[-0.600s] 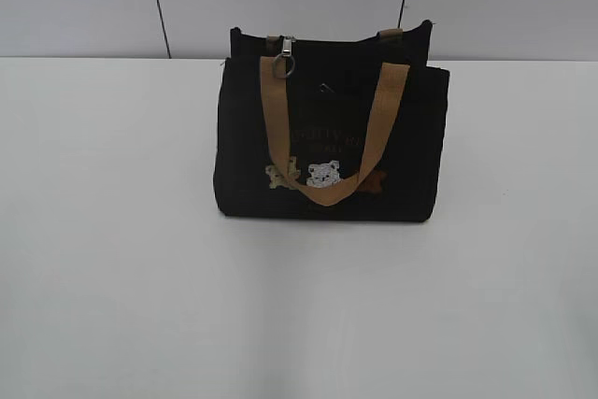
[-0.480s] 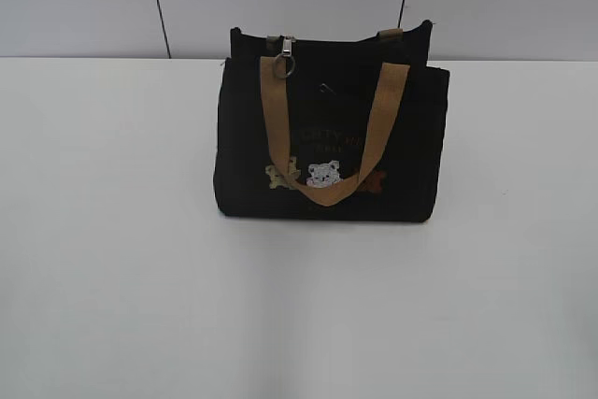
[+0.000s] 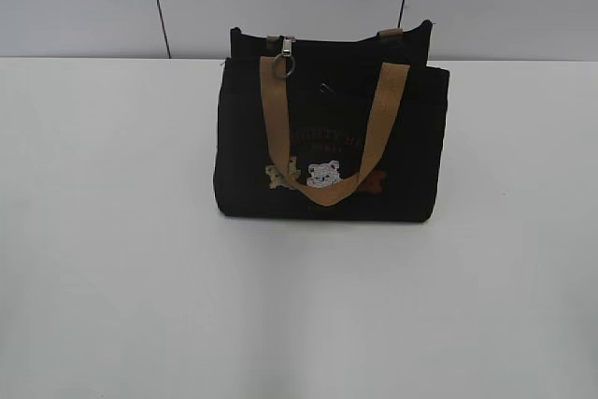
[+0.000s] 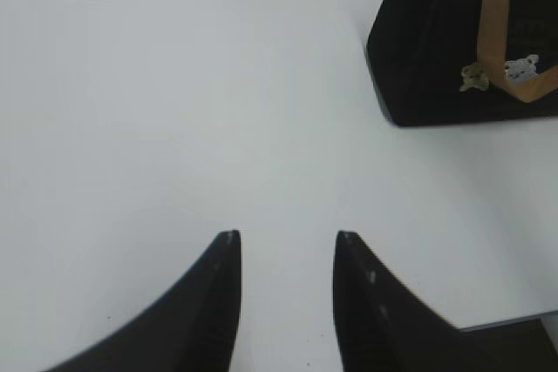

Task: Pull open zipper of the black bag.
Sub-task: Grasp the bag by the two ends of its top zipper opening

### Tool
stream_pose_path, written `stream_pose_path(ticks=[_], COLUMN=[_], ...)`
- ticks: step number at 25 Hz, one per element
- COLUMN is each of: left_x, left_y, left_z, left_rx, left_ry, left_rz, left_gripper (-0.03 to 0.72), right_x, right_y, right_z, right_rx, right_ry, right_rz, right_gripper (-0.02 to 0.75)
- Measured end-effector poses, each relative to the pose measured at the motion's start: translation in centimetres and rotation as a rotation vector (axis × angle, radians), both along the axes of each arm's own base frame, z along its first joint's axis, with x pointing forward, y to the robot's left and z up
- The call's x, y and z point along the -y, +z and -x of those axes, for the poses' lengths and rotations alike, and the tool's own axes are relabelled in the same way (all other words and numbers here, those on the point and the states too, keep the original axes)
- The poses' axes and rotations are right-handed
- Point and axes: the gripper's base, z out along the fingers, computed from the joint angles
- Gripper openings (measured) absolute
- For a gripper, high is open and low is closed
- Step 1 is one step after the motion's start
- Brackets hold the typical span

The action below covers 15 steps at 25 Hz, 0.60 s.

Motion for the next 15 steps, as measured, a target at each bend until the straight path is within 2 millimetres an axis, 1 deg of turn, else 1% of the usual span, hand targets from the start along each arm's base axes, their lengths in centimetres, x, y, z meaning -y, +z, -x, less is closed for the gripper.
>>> stream_pose_path(ticks=[3, 6, 8, 11, 15], left_x=[0.3, 0.6, 0.7, 1.2, 2.4], left_y=[1.8, 3.4, 3.9, 4.0, 3.4], left_z=[-1.8, -4.6, -6.6, -9.7, -13.7], left_rx=[-0.023, -0.065, -0.081, -0.093, -0.074], left_ry=[-0.012, -0.009, -0.014, -0.078, -0.212], left_rz=[0.041, 0.069, 0.063, 0.047, 0.025], left_gripper=[0.269, 0.268, 0.269, 0.268, 0.268], right_x=[0.0, 0.0, 0.0, 0.0, 0.0], right_y=[0.0, 0.0, 0.0, 0.0, 0.0], right_z=[0.0, 0.0, 0.0, 0.0, 0.0], right_rx=[0.000, 0.000, 0.000, 0.000, 0.000], right_ry=[0.000, 0.000, 0.000, 0.000, 0.000], right_rz=[0.000, 0.000, 0.000, 0.000, 0.000], right_gripper=[0.470, 0.470, 0.470, 0.470, 0.470])
